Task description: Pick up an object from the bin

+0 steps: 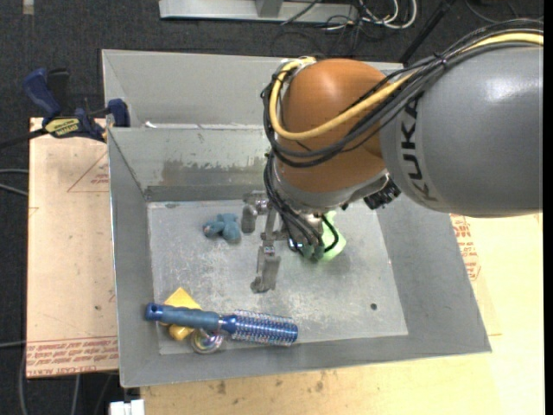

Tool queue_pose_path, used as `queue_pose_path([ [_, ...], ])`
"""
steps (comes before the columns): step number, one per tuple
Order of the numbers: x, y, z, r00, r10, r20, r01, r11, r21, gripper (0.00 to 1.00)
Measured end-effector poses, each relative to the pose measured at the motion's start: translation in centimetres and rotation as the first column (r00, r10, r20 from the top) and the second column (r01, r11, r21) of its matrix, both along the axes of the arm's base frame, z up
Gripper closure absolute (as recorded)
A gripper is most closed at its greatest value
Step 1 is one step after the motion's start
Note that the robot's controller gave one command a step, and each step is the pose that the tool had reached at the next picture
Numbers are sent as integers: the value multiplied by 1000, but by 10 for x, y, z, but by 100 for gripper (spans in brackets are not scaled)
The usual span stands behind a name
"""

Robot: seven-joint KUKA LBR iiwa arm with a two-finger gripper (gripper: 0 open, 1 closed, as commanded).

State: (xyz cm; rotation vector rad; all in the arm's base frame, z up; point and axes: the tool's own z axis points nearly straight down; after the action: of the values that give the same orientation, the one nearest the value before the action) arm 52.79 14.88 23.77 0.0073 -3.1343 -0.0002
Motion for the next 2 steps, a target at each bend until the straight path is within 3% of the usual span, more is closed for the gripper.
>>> queue_pose_path([
  [1,-47,-1,-86,992,122,-2,-122,992,-1,0],
  [2,-42,3,-168,985,172,24,-172,985,3,0],
])
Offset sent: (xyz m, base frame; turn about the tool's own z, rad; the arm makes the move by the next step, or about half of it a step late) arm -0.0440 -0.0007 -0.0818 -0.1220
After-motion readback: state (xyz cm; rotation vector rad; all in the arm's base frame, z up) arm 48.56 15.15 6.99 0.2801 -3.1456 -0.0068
